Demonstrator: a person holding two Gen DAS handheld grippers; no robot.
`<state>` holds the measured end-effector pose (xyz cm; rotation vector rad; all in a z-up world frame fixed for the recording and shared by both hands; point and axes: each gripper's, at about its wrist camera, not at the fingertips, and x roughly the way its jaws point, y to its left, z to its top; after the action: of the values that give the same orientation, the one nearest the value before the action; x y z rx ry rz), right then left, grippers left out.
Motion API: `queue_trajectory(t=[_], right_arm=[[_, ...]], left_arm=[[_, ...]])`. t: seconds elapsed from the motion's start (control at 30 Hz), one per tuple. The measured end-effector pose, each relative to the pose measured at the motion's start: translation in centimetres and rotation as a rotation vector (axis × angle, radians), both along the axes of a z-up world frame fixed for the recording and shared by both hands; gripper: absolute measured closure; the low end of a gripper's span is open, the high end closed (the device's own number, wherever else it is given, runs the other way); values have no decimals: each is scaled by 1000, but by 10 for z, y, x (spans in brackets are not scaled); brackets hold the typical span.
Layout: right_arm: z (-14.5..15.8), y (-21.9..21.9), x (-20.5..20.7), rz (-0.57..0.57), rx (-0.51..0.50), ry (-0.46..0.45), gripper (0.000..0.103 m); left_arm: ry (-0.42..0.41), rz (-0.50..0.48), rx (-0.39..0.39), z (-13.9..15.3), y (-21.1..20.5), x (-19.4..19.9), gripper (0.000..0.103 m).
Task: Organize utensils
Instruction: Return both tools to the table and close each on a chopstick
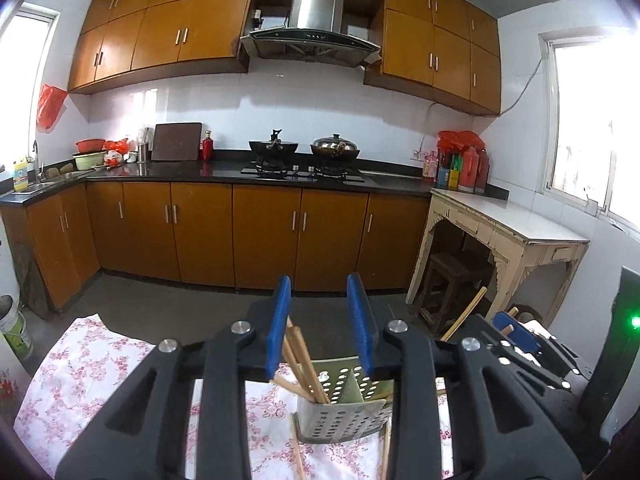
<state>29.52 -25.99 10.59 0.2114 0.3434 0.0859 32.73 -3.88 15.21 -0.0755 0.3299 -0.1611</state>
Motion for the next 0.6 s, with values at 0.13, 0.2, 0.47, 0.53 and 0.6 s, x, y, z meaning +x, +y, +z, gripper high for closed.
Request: queue_trajectory(t=[0.13,0.2,0.47,0.53,0.6], right_arm=[[5,-10,-26,-16,-9,-21,59],[4,-19,-44,-26,1,-18,58],[-49,-37,-85,-67,16,111,58],[-73,-35,-82,-67,32,181,58],[-100,-27,-76,-49,63,254,58]], left_arm=[[-10,18,-8,3,16,-27,68],[-6,33,-9,1,26,-44,66],[58,83,37,-46,57,-94,48],[117,98,38,-71,65,-94,46],[190,105,18,-98,73,-89,42]])
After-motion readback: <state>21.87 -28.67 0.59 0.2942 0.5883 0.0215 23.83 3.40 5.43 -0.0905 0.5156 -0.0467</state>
